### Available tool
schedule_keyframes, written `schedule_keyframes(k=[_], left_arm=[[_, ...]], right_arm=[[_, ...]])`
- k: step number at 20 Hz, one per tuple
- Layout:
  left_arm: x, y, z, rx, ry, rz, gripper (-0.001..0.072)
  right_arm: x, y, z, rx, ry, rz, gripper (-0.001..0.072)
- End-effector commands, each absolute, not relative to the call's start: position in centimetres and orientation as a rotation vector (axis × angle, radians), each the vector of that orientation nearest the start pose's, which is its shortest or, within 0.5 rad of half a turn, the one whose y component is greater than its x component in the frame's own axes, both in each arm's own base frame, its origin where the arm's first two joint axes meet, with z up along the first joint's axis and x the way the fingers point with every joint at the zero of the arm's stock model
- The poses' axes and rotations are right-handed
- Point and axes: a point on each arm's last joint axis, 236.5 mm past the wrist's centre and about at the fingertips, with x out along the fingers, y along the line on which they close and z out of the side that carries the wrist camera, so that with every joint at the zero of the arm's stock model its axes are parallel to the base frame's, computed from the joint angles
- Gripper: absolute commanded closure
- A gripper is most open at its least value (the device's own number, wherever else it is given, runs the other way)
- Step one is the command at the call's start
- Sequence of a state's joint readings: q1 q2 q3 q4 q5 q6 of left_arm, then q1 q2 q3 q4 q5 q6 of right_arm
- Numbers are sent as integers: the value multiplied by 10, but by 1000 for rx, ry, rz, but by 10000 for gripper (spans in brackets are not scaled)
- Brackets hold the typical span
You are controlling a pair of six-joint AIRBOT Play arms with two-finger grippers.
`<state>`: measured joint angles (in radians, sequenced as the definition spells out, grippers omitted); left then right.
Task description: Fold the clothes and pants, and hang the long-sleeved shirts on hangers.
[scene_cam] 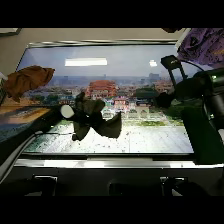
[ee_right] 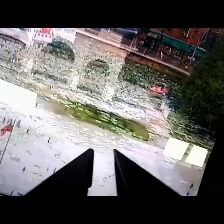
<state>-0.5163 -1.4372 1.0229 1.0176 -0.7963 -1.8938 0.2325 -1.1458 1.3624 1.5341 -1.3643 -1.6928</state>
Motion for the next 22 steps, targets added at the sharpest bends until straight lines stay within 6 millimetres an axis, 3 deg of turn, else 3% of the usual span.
schedule_keyframes(k=[1,2,5,7,8,10,12,16,19,22], left_arm=[[308,-336,-65,-593,1410,-349,250],[314,-325,-56,-585,1409,-358,160],[347,-263,0,-494,1314,-448,161],[372,-207,36,-505,1204,-417,161],[382,-179,49,-524,1154,-381,161],[399,-128,65,-569,1077,-293,162],[405,-90,65,-619,1059,-214,163],[408,-47,62,-675,1045,-124,164],[409,-36,62,-688,1036,-101,164],[409,-35,62,-690,1035,-99,164]], right_arm=[[357,69,98,-326,1162,253,391],[358,67,88,-308,1168,251,393],[364,51,61,-113,1177,215,411],[376,53,41,203,1151,190,387],[376,66,28,370,1175,214,367],[367,107,1,558,1272,335,209],[351,141,-28,580,1379,430,222],[340,190,-64,543,1459,494,228],[335,221,-81,546,1478,513,228],[334,240,-94,542,1479,502,234]])
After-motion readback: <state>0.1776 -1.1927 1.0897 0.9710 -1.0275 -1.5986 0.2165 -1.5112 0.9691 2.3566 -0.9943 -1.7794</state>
